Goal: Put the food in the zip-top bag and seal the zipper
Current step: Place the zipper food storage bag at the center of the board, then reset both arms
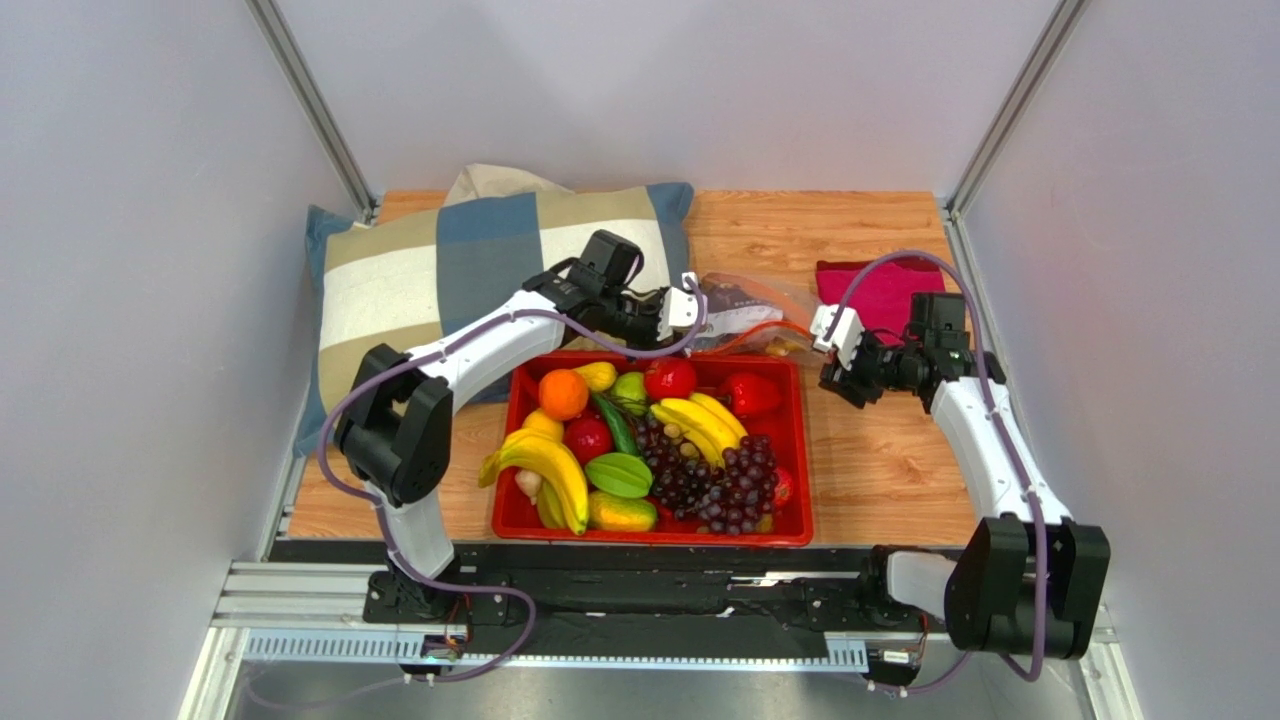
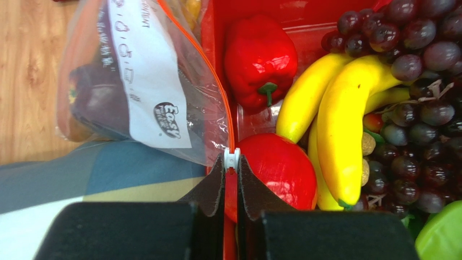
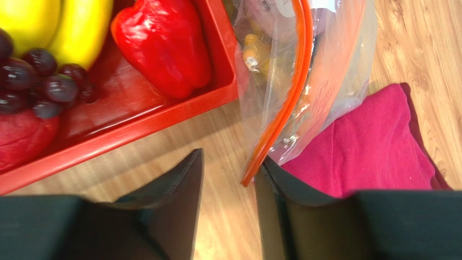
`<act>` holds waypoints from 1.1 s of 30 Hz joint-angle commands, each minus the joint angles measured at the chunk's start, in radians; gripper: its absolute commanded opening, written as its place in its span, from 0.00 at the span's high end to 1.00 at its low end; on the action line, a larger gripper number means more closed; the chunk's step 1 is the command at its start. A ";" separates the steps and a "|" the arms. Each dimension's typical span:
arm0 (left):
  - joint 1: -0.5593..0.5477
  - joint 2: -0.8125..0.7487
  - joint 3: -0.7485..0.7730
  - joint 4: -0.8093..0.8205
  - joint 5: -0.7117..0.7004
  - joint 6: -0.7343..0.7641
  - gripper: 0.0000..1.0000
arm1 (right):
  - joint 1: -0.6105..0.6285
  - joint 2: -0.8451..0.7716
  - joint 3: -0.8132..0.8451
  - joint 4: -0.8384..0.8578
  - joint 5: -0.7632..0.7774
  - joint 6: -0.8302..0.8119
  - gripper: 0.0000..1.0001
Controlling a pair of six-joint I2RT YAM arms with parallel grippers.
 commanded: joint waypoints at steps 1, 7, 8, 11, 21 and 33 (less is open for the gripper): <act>0.007 -0.114 0.016 -0.001 0.041 -0.024 0.86 | 0.003 -0.094 0.062 -0.101 -0.016 -0.010 0.36; 0.010 -0.220 0.019 -0.050 0.035 -0.102 0.44 | 0.003 -0.226 0.095 -0.160 -0.018 0.098 0.01; 0.012 -0.234 0.024 -0.053 0.022 -0.117 0.37 | 0.003 -0.238 0.104 -0.155 -0.021 0.131 0.00; 0.035 -0.297 0.028 -0.055 0.026 -0.202 0.01 | 0.003 -0.263 0.164 -0.131 -0.036 0.273 0.00; 0.274 -0.304 0.296 -0.261 -0.049 -0.728 0.01 | 0.004 -0.047 0.426 0.099 0.030 0.945 0.00; 0.714 -0.301 0.286 -0.481 -0.051 -0.808 0.01 | 0.003 0.260 0.528 0.201 0.174 1.266 0.00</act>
